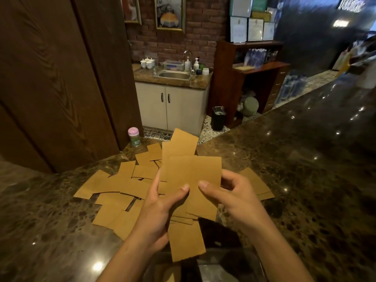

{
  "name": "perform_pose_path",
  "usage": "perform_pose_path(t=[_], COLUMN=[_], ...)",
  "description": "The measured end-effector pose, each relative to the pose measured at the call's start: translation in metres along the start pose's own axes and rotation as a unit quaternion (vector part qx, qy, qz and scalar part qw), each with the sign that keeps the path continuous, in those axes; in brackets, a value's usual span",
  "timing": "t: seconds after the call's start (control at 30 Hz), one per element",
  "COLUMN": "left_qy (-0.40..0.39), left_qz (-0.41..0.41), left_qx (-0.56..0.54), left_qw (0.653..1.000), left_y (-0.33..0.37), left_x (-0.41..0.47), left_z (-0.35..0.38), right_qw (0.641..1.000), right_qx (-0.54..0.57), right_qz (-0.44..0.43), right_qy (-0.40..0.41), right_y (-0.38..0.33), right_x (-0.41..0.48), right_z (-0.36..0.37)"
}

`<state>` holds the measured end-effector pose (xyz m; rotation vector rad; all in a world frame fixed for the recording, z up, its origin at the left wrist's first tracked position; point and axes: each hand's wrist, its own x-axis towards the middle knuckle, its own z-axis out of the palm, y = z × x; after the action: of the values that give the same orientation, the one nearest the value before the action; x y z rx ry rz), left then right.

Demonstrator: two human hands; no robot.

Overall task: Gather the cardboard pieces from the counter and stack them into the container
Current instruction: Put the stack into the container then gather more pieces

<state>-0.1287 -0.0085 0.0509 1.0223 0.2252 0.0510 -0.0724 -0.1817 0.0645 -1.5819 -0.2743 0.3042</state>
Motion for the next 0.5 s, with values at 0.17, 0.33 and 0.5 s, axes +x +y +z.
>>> perform_pose_path(t=[0.17, 0.33, 0.5], left_qy=[0.013, 0.006, 0.023], left_qz=[-0.010, -0.004, 0.014], left_qx=[0.010, 0.021, 0.029], left_qw=[1.000, 1.000, 0.999], left_y=[0.000, 0.003, 0.006], left_x=[-0.007, -0.012, -0.019], left_z=[-0.001, 0.005, 0.011], right_qw=[0.998, 0.998, 1.000], right_qx=[0.018, -0.029, -0.007], right_qz=[0.033, 0.018, 0.016], right_qy=[0.058, 0.058, 0.025], right_y=[-0.007, -0.009, -0.014], right_x=[0.003, -0.003, -0.010], right_z=[-0.012, -0.006, -0.003])
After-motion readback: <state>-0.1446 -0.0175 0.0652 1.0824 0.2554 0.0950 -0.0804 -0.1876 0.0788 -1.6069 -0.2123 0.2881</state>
